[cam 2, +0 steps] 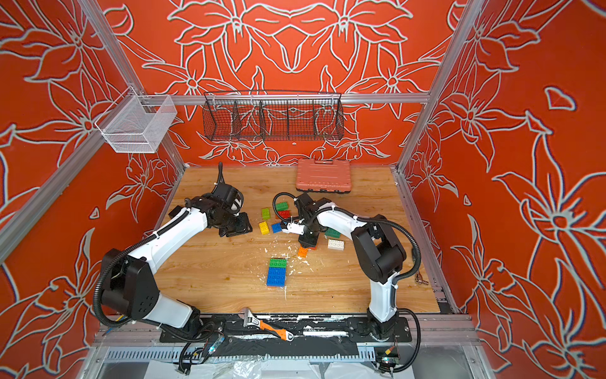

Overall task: Assemble a rectangle with lego
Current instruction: Assemble the lego brick with the lego brick.

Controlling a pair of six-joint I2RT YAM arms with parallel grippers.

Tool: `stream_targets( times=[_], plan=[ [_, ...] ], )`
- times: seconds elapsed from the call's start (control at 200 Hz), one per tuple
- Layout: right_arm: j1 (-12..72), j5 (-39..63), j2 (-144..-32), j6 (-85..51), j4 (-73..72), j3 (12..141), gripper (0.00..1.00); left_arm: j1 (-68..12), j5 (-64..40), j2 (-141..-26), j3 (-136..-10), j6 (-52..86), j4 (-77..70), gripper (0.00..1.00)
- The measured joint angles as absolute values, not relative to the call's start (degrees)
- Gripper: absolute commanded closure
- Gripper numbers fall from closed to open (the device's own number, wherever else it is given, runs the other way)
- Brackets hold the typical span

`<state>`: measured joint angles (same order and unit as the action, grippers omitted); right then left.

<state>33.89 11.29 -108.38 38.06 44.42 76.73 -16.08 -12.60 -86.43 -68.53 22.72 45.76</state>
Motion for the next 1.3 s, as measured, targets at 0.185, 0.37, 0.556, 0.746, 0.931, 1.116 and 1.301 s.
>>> stream_targets(
  times=[0.185,0.37,0.556,0.746,0.931,1.116,1.301],
  plan=[
    [33.89,10.85,-109.19,38.06,44.40,77.28,1.00,-16.08,-12.67,-86.43,-67.79,22.72,45.65,0.57],
    [33.87,10.83,-109.38,37.87,44.53,77.52,1.00,-16.08,-12.75,-86.43,-66.61,22.74,45.47,0.57],
    [33.91,10.87,-109.08,37.26,44.53,77.52,1.00,-16.08,-13.15,-86.43,-66.57,22.76,44.86,0.57],
    [34.52,10.59,-108.79,36.71,44.51,77.52,0.81,-16.08,-13.21,-86.41,-66.57,23.18,44.47,0.57],
    [34.92,10.52,-108.75,35.51,44.84,77.95,0.61,-16.08,-13.21,-86.39,-66.57,23.64,44.47,0.57],
    [35.11,10.50,-108.57,34.48,45.01,78.81,0.50,-16.08,-13.21,-85.76,-66.57,23.88,44.49,0.57],
    [35.14,10.57,-107.48,33.67,45.71,79.37,0.48,-16.08,-13.21,-85.34,-66.57,24.12,44.49,0.57]
  ],
)
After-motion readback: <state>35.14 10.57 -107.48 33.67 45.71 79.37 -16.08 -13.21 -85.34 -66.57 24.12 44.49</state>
